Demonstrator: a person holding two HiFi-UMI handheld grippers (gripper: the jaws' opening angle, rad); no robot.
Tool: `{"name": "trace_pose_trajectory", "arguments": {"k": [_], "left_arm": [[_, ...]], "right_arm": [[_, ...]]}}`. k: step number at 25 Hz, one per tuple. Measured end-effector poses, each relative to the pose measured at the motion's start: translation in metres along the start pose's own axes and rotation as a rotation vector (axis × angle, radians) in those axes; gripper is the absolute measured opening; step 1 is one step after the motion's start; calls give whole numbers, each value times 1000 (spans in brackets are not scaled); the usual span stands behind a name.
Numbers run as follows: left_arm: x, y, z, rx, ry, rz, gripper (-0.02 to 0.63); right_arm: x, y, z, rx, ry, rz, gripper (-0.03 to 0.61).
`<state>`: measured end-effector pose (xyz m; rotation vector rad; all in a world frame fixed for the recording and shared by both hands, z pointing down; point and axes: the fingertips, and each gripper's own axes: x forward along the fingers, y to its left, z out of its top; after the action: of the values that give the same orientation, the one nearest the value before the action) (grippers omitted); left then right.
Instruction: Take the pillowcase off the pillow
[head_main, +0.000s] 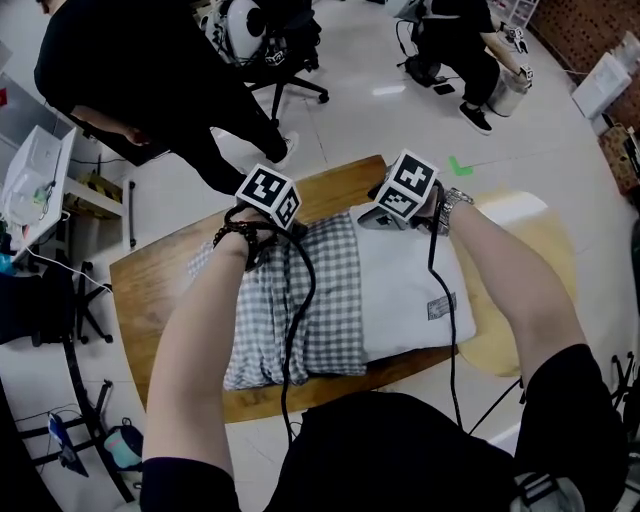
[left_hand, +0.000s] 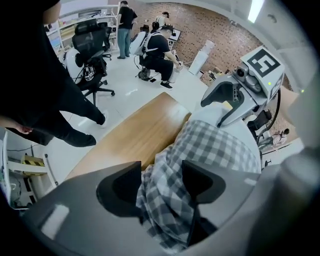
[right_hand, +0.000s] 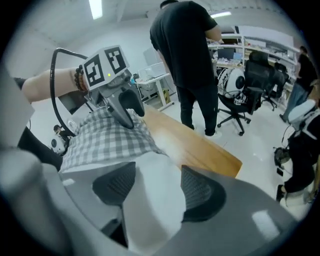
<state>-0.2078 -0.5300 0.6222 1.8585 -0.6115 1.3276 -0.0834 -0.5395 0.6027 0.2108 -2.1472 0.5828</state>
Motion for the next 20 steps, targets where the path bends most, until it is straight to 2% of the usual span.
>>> {"name": "trace_pose_trajectory", "arguments": {"k": [4, 7, 9, 10, 12, 16, 20], "left_arm": [[14, 1, -7, -13, 31, -53, 230], [7, -7, -24, -43, 105, -81, 165], [6, -8, -26, -46, 110, -83, 114], [5, -8, -26, -49, 103, -80, 75], [3, -6, -24, -68, 81, -71, 37], [0, 6, -4, -96, -55, -59, 23], [-12, 19, -16, -108, -93, -1, 15]], "right_arm": [[19, 2, -16, 68, 42, 70, 275], [27, 6, -17, 83, 63, 87, 168], [27, 8, -15, 77, 71, 77, 103], [27, 8, -14, 76, 73, 68, 71], [23, 8, -12, 82, 67, 50, 29], [8, 4, -9, 104, 33, 7, 18], [-10, 8, -16, 119, 26, -50, 15]]}}
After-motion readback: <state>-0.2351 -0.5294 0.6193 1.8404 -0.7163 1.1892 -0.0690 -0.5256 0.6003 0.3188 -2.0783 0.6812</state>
